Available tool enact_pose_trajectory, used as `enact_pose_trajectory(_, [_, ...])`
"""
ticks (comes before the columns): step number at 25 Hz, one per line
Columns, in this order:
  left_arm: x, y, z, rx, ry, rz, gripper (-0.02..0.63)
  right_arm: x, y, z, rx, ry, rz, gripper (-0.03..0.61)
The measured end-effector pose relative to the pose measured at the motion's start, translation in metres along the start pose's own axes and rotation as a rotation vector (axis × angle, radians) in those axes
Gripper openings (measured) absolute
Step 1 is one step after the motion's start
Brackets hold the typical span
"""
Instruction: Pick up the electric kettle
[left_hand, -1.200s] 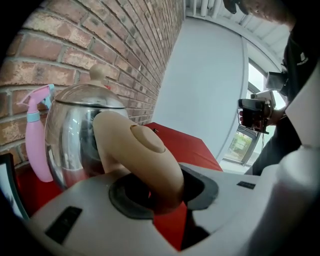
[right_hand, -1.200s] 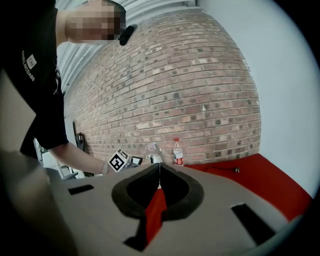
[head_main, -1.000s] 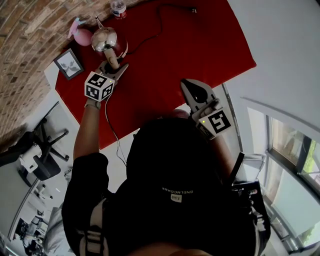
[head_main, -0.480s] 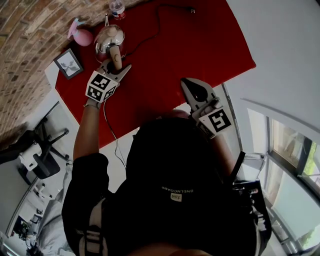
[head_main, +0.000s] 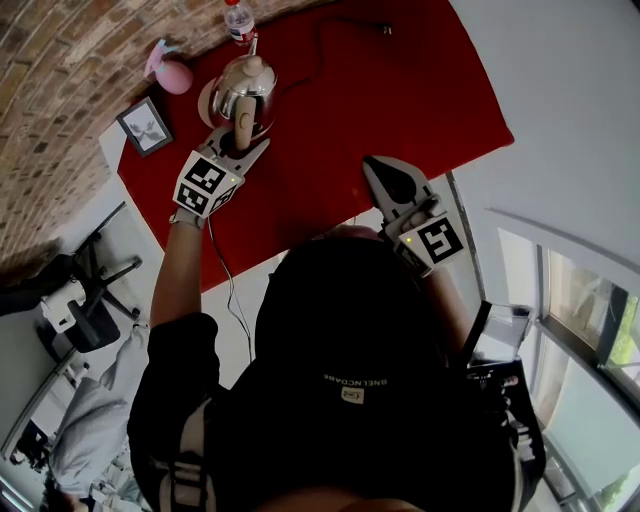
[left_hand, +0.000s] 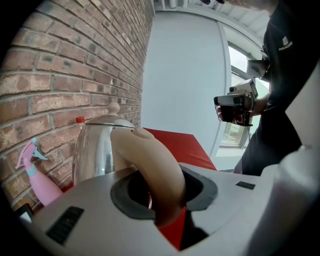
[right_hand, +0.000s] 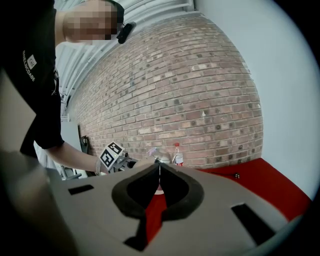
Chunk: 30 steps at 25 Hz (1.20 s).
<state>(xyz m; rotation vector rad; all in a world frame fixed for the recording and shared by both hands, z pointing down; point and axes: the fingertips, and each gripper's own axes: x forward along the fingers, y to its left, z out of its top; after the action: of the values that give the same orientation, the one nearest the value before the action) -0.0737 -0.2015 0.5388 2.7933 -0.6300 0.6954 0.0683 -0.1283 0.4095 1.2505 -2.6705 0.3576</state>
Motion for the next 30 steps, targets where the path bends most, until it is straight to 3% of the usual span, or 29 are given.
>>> enact_pose_trajectory(5, [-0.01,-0.01,0.029,-0.055,-0.084,0.014,0.112,-0.008,-0.005,0.005,-0.005,-0.024,0.011,0.006])
enact_pose_trajectory(19, [-0.058,-0.043,0.115,-0.021,-0.212,0.125,0.11,-0.018,-0.015,0.028,-0.004,-0.114,0.079,0.006])
enact_pose_trajectory(30, [-0.103,-0.075,0.133,-0.07,-0.273,0.282,0.11,-0.003,-0.02,0.038,-0.039,-0.109,0.17,0.008])
